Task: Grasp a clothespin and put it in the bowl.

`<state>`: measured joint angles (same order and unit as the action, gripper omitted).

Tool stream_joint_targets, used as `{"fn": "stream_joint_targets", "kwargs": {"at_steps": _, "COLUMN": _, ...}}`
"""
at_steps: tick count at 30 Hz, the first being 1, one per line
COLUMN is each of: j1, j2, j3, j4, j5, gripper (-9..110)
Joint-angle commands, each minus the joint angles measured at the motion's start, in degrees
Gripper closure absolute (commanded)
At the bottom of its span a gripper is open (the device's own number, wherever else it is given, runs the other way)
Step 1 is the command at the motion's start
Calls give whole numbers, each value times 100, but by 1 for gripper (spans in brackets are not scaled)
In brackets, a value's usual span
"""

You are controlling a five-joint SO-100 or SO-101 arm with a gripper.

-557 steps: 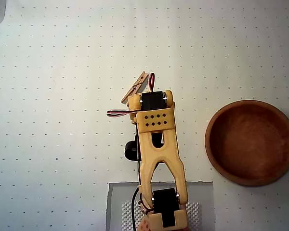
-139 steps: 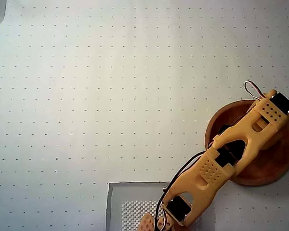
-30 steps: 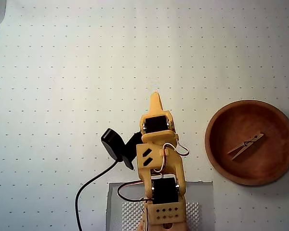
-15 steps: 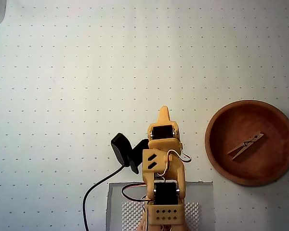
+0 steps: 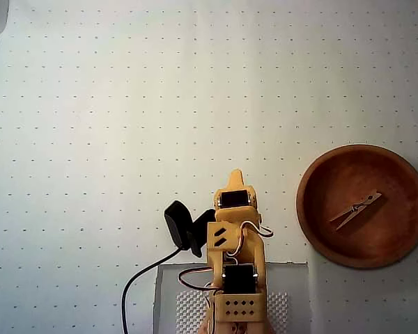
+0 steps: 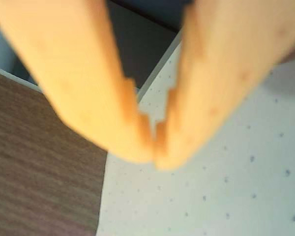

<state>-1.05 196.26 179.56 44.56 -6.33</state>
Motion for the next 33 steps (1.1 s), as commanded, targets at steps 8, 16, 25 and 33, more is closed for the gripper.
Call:
{"fn": "stream_joint_targets", "kwargs": {"at_steps": 8, "j1": 0, "j2": 62, "j3": -44, "j4": 141, "j5": 53, "gripper": 105}}
{"fn": "stream_joint_targets", "kwargs": {"at_steps": 16, "j1": 62, "j2": 79, "j3": -44, "j4": 940, "j5": 53, "gripper": 105}}
{"fn": "stream_joint_targets", "kwargs": {"at_steps": 25, "j1": 70, "j2": 79, "j3": -53, "j4": 940, "j5": 633, "gripper": 105}}
{"fn": "stream_joint_targets", "kwargs": {"at_steps": 33, "j1": 70, "j2": 70, "j3": -53, "j4": 949, "j5": 466, "gripper": 105}}
